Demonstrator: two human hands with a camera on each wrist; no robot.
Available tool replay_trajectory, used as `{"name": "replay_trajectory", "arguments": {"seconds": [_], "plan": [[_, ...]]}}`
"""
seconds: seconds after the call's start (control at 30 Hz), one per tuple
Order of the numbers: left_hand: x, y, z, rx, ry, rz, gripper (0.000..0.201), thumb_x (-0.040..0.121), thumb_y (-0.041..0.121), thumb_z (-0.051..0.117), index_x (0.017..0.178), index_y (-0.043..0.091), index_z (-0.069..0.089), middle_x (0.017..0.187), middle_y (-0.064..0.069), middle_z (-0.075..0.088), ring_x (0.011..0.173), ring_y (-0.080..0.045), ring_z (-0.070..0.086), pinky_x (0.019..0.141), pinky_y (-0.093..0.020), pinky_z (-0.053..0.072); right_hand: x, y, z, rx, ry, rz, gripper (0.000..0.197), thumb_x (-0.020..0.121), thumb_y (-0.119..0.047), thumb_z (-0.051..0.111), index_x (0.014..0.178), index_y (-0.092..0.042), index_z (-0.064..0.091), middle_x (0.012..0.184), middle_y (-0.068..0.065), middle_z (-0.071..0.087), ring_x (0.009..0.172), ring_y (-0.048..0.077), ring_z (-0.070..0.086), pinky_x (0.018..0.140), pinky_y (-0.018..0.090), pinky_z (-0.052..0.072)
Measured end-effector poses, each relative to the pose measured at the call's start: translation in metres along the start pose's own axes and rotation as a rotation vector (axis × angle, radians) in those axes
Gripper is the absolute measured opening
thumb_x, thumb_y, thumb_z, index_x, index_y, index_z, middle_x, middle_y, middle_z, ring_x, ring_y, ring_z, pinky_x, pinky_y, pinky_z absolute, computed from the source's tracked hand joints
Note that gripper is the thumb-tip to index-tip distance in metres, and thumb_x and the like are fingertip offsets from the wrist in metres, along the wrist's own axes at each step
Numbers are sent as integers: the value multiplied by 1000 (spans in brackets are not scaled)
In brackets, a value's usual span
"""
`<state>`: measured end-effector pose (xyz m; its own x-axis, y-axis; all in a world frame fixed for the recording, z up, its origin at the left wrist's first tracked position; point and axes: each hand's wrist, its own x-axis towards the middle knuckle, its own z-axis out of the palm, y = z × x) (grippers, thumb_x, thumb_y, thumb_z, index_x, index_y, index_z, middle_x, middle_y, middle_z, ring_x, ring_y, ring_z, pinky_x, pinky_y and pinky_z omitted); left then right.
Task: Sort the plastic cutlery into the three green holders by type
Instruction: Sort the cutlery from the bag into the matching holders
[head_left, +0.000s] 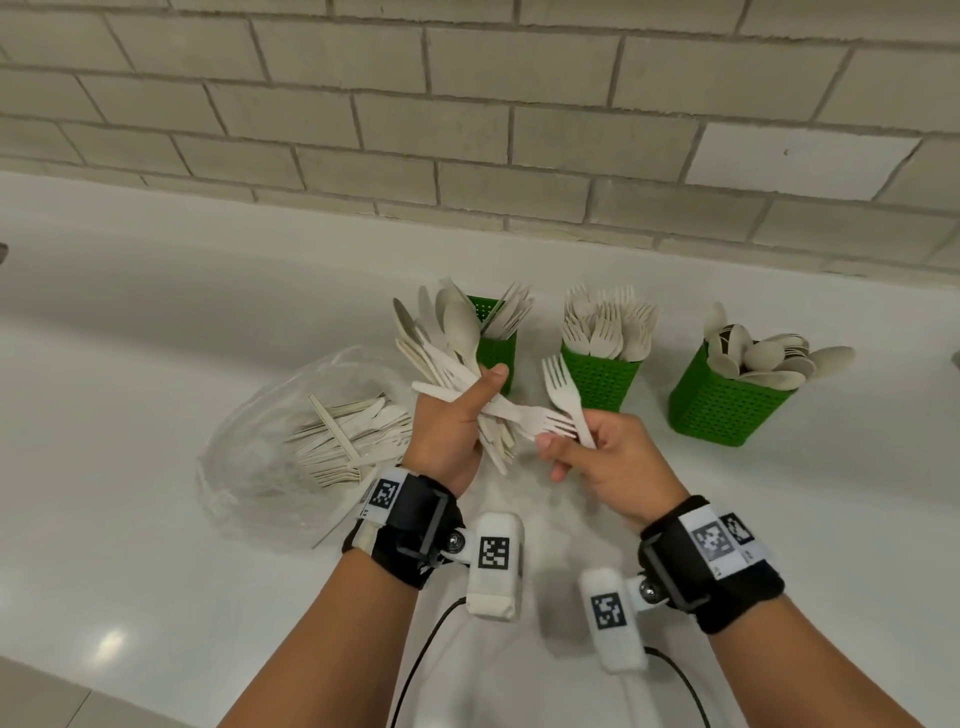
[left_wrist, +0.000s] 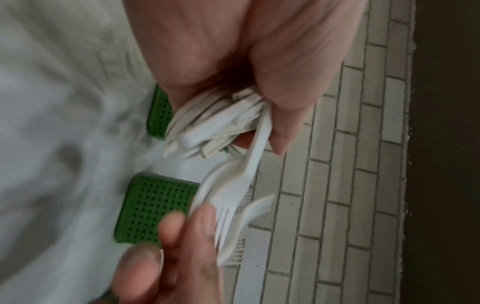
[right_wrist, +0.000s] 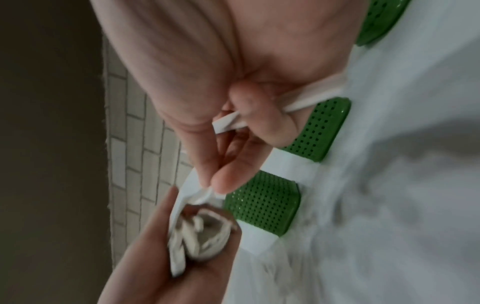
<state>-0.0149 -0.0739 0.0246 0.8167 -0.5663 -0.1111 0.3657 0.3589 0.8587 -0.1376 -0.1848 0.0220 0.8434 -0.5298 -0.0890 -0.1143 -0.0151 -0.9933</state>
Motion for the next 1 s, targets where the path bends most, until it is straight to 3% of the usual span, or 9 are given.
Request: {"name": "replay_trajectory", "arguments": {"seconds": [0.1, 0.17, 0.37, 0.47, 0.57, 0.7, 0.8, 0.9, 1.0], "plan": [[1, 5, -6, 7, 46, -3, 17, 84, 0, 68, 80, 12, 57, 64, 1, 54, 59, -11, 56, 58, -25, 47, 2, -7, -11, 127, 67, 78, 4, 85, -2, 67, 85, -6, 69, 66, 5, 67, 48, 10, 58, 34, 15, 30], [1, 5, -9, 20, 53, -10, 18, 83, -1, 68, 77, 11, 57, 62, 0, 54, 54, -12, 54, 53, -24, 47, 5, -12, -17, 220, 124, 111, 7, 87, -2, 65, 91, -7, 69, 69, 3, 69, 51, 10, 61, 30, 16, 24], [-17, -5, -8, 252, -173, -106, 6, 83, 3, 69, 88, 4, 66, 71, -7, 65, 54, -14, 60, 52, -22, 49, 18, -26, -25, 429, 291, 137, 14, 91, -2, 59, 79, -10, 60, 62, -3, 67, 57, 11, 67, 30, 17, 20], [-23, -6, -5, 304, -294, -192, 20, 85, -4, 65, 105, -4, 66, 88, -15, 73, 61, -17, 66, 57, -24, 53, 23, -21, -23, 322, 312, 112, 8, 91, -3, 59, 87, -7, 65, 69, 3, 68, 53, 9, 61, 32, 17, 23], [-25, -9, -6, 283, -338, -249, 27, 83, -11, 64, 109, -4, 64, 93, -19, 72, 64, -21, 68, 58, -26, 54, 25, -11, -21, 209, 318, 90, 11, 91, -5, 58, 94, -6, 68, 70, 8, 63, 51, 9, 51, 35, 18, 25], [-26, -15, -5, 264, -274, -237, 25, 81, -9, 66, 106, -2, 66, 92, -19, 72, 58, -22, 66, 56, -25, 52, 24, -10, -16, 189, 345, 42, 15, 97, -17, 54, 89, -12, 66, 58, -4, 52, 47, 7, 39, 38, 16, 29], [-24, -18, -4, 251, -136, -189, 18, 84, -9, 63, 101, -3, 66, 93, -22, 70, 56, -18, 65, 49, -23, 49, 21, -14, -13, 320, 383, 61, 33, 102, -33, 43, 94, -10, 64, 60, -2, 35, 43, 7, 27, 36, 19, 22], [-21, -19, -4, 231, -46, -114, 17, 82, -9, 66, 95, 1, 68, 91, -20, 71, 60, -20, 65, 52, -25, 51, 15, -13, -5, 330, 345, 70, 28, 103, -34, 42, 103, -18, 66, 61, 0, 28, 45, 8, 24, 37, 19, 19], [-22, -20, -3, 244, -44, -57, 18, 81, -8, 68, 96, 2, 69, 86, -15, 72, 66, -25, 66, 61, -30, 55, 13, -10, 4, 287, 265, 91, 27, 101, -26, 47, 107, -4, 62, 59, 1, 31, 47, 11, 27, 39, 22, 23]]}}
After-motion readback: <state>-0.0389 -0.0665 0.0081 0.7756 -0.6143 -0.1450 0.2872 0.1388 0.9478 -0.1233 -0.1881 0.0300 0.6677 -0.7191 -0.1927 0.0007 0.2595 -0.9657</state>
